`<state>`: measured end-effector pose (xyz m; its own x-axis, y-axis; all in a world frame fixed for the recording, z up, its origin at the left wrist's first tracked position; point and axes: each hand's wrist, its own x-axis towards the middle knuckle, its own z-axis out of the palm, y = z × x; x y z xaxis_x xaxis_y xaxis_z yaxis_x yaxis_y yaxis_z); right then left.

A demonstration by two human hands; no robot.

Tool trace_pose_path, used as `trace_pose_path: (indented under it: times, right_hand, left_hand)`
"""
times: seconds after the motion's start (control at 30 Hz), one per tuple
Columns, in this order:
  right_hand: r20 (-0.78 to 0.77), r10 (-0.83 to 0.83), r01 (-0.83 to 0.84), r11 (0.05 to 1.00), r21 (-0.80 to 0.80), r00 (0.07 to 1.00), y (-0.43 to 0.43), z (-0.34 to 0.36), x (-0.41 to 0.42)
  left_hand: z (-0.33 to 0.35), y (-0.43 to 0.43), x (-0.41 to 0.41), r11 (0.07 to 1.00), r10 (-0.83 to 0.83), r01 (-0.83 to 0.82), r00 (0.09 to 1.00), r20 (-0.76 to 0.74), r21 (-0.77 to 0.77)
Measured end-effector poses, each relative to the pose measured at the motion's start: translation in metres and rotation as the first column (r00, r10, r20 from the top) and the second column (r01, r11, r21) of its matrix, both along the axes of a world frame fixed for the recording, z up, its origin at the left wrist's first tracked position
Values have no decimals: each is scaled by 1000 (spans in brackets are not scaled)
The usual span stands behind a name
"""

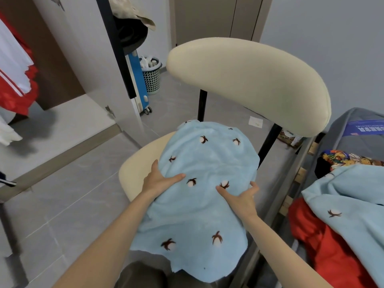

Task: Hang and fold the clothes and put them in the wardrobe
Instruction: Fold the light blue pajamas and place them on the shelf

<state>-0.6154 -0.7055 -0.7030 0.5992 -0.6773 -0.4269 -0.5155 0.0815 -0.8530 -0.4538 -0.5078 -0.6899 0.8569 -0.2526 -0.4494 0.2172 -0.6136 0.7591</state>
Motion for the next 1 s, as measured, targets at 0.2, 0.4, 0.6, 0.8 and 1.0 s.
trace_pose_path:
  times: [0.2,0.4,0.6,0.8,1.0]
  right_hand:
    - [133,70,-73,997,12,989,-3,8,3]
    - [270,227,-221,974,-53,936,-17,55,-3]
    - [371,418,-358,907,-222,829,-18,146,-23]
    - [486,413,-296,907,-300,770,6,230,-75]
    - [289,428,-402,904,-147,856,17,274,-126]
  left_hand:
    - [2,-8,5,979,-94,84,995,-42,-188]
    - [46,6,0,947,-44,56,998,47,-315]
    - [137,38,-25,911,-77,186,954,291,-369]
    - [213,70,-81,883,-74,279,878,473,-379]
    - [250,95,-135,919,-169,303,881,443,-251]
